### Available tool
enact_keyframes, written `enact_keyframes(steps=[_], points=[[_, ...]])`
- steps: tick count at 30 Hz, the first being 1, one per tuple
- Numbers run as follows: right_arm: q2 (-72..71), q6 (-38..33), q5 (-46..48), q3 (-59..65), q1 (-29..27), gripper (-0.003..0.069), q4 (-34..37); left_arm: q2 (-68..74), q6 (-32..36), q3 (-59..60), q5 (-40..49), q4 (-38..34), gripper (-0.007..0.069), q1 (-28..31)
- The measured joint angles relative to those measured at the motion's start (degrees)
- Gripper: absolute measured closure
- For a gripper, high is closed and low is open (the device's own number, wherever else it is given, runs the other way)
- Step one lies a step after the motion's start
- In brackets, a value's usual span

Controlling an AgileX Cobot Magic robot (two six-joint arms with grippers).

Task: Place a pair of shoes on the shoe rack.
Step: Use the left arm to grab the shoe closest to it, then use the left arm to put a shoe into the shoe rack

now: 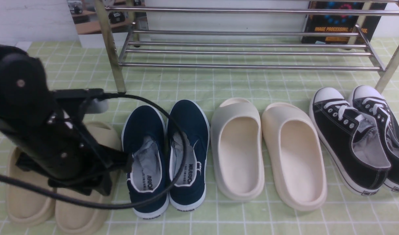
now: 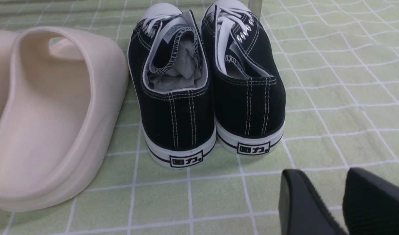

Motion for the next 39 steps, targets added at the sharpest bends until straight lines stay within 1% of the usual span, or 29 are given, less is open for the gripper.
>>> enact_keyframes(steps=[1, 2, 5, 8, 10, 11, 13, 16, 20, 22, 24, 27, 28, 29, 31, 32, 34, 35, 37, 39], points=[[0.00, 0.00, 0.00, 0.00, 0.00, 0.0419, 0.00, 0.30, 0.00, 0.00, -0.31, -0.16, 0.0382, -0.13], [0.00, 0.00, 0.00, 0.00, 0.00, 0.0419, 0.00, 2.66, 0.00, 0.00, -3.06, -1.25, 0.0382, -0.23], [0.00, 0.00, 0.00, 0.00, 0.00, 0.0419, 0.00, 5.51, -0.82, 0.00, -7.46, -1.79, 0.0382, -0.23], [0.00, 0.00, 0.00, 0.00, 0.00, 0.0419, 0.00, 7.76, -2.65, -0.02, -10.73, -2.01, 0.0382, -0.23], [0.00, 0.00, 0.00, 0.00, 0.00, 0.0419, 0.00, 10.19, -5.32, -0.07, -14.14, -2.01, 0.0366, -0.23], [0.00, 0.00, 0.00, 0.00, 0.00, 0.0419, 0.00, 10.37, -5.57, -0.07, -14.14, -2.01, 0.0365, -0.23], [0.00, 0.00, 0.00, 0.00, 0.00, 0.0419, 0.00, 13.16, -8.68, -0.09, -16.43, -2.01, 0.0321, -0.23], [0.00, 0.00, 0.00, 0.00, 0.00, 0.0419, 0.00, 15.79, -10.93, -0.09, -17.48, -2.01, 0.0279, -0.18], [0.00, 0.00, 0.00, 0.00, 0.00, 0.0419, 0.00, 18.70, -11.80, -0.09, -17.99, -1.83, 0.0266, -0.18], [0.00, 0.00, 0.00, 0.00, 0.00, 0.0419, 0.00, 19.34, -11.85, -0.09, -18.12, -1.59, 0.0289, -0.18], [0.00, 0.00, 0.00, 0.00, 0.00, 0.0419, 0.00, 19.55, -11.85, -0.09, -18.34, -1.25, 0.0335, -0.18], [0.00, 0.00, 0.00, 0.00, 0.00, 0.0419, 0.00, 19.02, -12.00, -0.09, -18.04, -0.38, 0.0438, -0.18], [0.00, 0.00, 0.00, 0.00, 0.00, 0.0419, 0.00, 18.21, -12.07, -0.15, -17.51, -0.03, 0.0503, -0.12], [0.00, 0.00, 0.00, 0.00, 0.00, 0.0419, 0.00, 18.05, -12.07, -0.14, -17.42, 0.04, 0.0510, -0.12], [0.00, 0.00, 0.00, 0.00, 0.00, 0.0419, 0.00, 16.57, -12.13, -0.98, -15.99, 0.54, 0.0578, -0.12], [0.00, 0.00, 0.00, 0.00, 0.00, 0.0419, 0.00, 14.82, -12.22, -2.28, -13.52, 0.81, 0.0613, -0.12], [0.00, 0.00, 0.00, 0.00, 0.00, 0.0419, 0.00, 13.56, -12.22, -3.67, -11.72, 1.10, 0.0613, -0.12], [0.00, 0.00, 0.00, 0.00, 0.00, 0.0419, 0.00, 11.46, -12.07, -6.53, -9.08, 1.67, 0.0613, -0.12], [0.00, 0.00, 0.00, 0.00, 0.00, 0.0419, 0.00, 10.31, -11.69, -8.52, -8.24, 1.74, 0.0613, -0.12], [0.00, 0.00, 0.00, 0.00, 0.00, 0.0419, 0.00, 9.17, -9.86, -15.49, -6.87, 1.81, 0.0613, -0.12]])
